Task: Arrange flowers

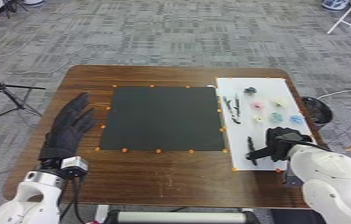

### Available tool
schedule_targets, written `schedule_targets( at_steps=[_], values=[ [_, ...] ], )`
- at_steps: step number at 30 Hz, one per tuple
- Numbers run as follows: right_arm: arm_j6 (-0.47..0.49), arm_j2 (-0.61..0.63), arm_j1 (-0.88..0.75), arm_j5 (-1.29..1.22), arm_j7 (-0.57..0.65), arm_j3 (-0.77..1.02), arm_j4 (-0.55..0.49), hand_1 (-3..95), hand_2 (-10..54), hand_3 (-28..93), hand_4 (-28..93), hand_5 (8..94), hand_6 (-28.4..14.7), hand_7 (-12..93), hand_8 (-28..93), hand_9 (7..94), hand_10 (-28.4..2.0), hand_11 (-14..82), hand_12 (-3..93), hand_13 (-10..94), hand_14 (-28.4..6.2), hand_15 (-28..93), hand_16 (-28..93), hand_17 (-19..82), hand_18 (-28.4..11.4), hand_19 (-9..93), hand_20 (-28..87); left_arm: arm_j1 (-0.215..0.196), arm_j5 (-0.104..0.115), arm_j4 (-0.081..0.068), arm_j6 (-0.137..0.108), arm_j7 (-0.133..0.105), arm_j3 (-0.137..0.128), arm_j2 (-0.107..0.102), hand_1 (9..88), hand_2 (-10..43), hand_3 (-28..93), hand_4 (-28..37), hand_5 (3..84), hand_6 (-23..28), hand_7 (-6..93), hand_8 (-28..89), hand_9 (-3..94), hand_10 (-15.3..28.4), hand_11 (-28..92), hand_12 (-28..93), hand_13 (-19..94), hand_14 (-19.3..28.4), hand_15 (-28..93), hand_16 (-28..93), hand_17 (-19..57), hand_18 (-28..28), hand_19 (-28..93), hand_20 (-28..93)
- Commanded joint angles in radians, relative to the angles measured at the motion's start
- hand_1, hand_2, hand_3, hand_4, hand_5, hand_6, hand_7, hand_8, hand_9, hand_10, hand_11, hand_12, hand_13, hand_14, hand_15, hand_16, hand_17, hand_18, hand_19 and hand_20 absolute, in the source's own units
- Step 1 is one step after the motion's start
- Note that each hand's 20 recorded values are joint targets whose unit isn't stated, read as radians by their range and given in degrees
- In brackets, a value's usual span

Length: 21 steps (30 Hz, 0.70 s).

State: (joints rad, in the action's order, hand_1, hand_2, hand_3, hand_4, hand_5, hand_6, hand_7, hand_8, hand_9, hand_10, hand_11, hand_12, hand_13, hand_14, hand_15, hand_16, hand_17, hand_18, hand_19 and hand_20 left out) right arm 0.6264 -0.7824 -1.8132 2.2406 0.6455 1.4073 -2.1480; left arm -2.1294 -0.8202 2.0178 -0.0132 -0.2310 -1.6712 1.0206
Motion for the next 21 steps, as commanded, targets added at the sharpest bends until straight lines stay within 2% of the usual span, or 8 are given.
schedule_targets(
  at_steps=[1,4,6,12,14,16,18,21],
  values=[
    [0.011,-0.033,-0.014,0.017,-0.013,-0.047,-0.029,38.3,-7.8,16,-16,75.9,-1.0,44,-16,77.8,-13.2,48.9,30.7,71,-11.0,77,29,39,-21.1,93,47,-0.009,0.007,0.003,0.009,-0.002,0.001,0.003,27.4,-9.2,60,-28.3,17.1,1.7,22.4,-12,12.5,8.2,9,23,12,12.5,5,11,-18.7,19.1,34,9],
    [0.013,-0.043,-0.008,0.033,-0.005,-0.085,-0.024,32.2,-9.4,43,-27,75.6,-1.0,44,-15,77.7,-13.1,49.0,30.3,70,-11.1,77,28,39,-20.9,93,46,-0.003,0.009,0.002,0.008,-0.006,0.004,-0.003,27.2,-9.1,60,-28.3,17.3,1.8,22.4,-12,12.7,8.4,10,23,12,12.5,5,11,-18.7,19.1,35,9],
    [0.015,-0.05,-0.008,0.052,0.004,-0.106,-0.017,33.2,-9.5,48,-28,75.5,-0.9,44,-16,77.6,-13.0,48.9,30.3,70,-10.9,77,28,39,-20.9,93,46,0.005,0.008,-0.001,0.014,-0.009,0.01,-0.006,27.1,-8.9,60,-28.3,17.5,1.9,22.3,-12,12.7,8.4,10,23,12,12.5,5,11,-18.7,19.1,35,9],
    [-0.02,-0.075,0.013,0.121,0.039,-0.201,0.043,50.7,-8.8,35,-28,75.1,0.1,45,-16,78.0,-12.4,49.0,29.5,71,-9.6,77,28,41,-20.0,93,46,0.001,0.013,-0.003,0.012,-0.007,0.013,-0.005,26.7,-8.8,61,-28.3,17.6,1.9,22.2,-12,12.8,8.4,10,23,12,12.5,5,11,-18.7,19.0,35,8],
    [-0.012,-0.082,0.021,0.139,0.045,-0.221,0.07,53.1,-9.1,38,-28,75.4,0.4,45,-16,78.4,-12.2,49.0,29.5,72,-9.3,77,28,42,-20.0,93,47,0.004,0.014,-0.005,0.017,-0.003,0.016,-0.006,26.5,-8.9,61,-28.3,17.6,1.9,22.2,-12,12.8,8.4,10,23,12,12.6,5,11,-18.7,19.0,35,8],
    [-0.006,-0.086,0.021,0.138,0.041,-0.231,0.091,51.7,-9.5,47,-28,75.9,0.6,45,-15,78.9,-11.9,49.0,29.6,72,-8.9,77,28,42,-19.9,93,47,0.004,0.017,-0.005,0.02,-0.005,0.017,-0.008,26.5,-8.9,61,-28.3,17.7,1.9,22.2,-12,12.8,8.4,10,23,12,12.6,5,11,-18.7,19.0,35,8],
    [0.009,-0.091,0.014,0.141,0.032,-0.232,0.099,47.3,-9.2,64,-28,75.7,-0.4,44,3,80.0,-11.3,48.3,29.8,73,-8.5,77,29,43,-19.8,93,47,0.002,0.011,-0.002,0.026,-0.008,0.014,-0.009,26.4,-8.8,61,-28.3,17.7,1.9,22.3,-12,12.8,8.4,10,23,12,12.6,5,11,-18.7,19.1,35,8],
    [-0.008,-0.099,0.0,0.15,0.027,-0.229,0.111,51.5,-9.5,75,-28,78.0,-0.3,36,4,82.8,-8.4,37.8,43.8,74,-8.1,77,30,43,-19.7,93,47,0.003,0.01,-0.001,0.022,-0.012,0.014,-0.012,26.3,-8.8,61,-28.3,17.8,1.9,22.2,-12,12.8,8.4,10,23,12,12.6,5,11,-18.7,19.1,34,8]
  ],
)
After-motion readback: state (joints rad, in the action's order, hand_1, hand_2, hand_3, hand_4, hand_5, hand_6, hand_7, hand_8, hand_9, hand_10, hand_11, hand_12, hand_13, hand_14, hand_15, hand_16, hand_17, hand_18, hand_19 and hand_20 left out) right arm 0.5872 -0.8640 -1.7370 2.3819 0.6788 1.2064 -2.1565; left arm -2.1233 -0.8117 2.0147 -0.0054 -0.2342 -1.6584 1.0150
